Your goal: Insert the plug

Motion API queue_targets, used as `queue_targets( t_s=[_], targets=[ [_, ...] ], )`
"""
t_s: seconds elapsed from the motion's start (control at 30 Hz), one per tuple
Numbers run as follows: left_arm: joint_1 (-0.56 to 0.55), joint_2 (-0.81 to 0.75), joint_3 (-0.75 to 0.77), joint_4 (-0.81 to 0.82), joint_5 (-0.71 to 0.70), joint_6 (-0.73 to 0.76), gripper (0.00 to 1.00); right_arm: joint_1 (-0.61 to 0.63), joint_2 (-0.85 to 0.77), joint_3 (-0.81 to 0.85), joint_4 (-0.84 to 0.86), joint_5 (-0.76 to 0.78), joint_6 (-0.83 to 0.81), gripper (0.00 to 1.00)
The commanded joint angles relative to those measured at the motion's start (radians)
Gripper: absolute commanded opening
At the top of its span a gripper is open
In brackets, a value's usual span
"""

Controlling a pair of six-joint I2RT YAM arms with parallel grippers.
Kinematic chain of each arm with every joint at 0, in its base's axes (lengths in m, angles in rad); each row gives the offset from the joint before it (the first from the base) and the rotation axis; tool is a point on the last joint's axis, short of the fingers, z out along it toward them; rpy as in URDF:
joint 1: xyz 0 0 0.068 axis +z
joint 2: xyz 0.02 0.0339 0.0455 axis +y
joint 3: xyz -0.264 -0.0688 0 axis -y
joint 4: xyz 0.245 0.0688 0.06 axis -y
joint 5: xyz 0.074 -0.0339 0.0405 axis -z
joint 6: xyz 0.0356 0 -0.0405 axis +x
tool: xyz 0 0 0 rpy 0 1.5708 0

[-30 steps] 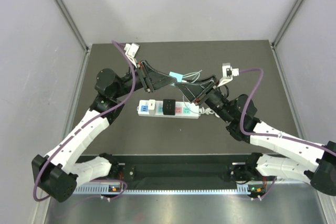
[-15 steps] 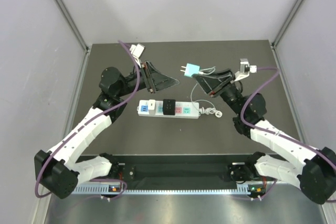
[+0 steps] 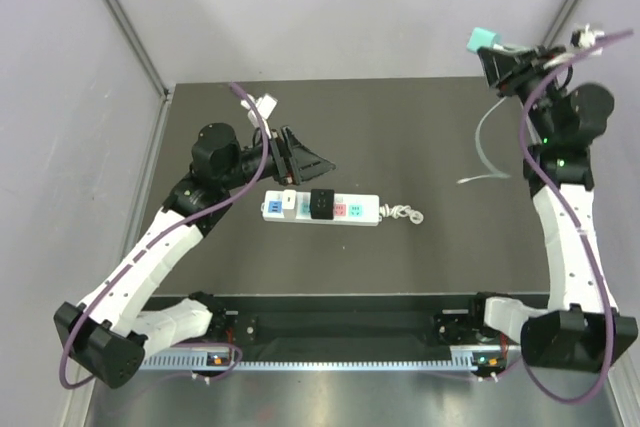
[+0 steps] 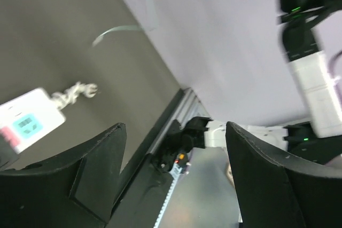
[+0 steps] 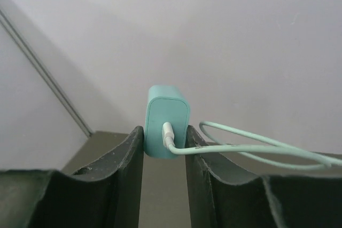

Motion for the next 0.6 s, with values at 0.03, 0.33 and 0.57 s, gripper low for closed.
queue_targets(
  t_s=[0.03,0.33,0.57],
  targets=[
    [0.051,-0.021,0.033,-0.240,-0.108,0.155,0.79,0.039,0.064,0.129,-0.313,-0.085,-0.347,0.00],
    [0.312,-0.047,-0.031,-0.404,-0.225,0.230,0.80,0.372,0.227,0.051,-0.740,-0.055,-0.896,0.00],
    [0.394,-0.113,-0.172,-0.330,-0.250,0.126,0.82,0.519,0.349,0.063,-0.897,-0.010,-1.120,0.00]
  ],
)
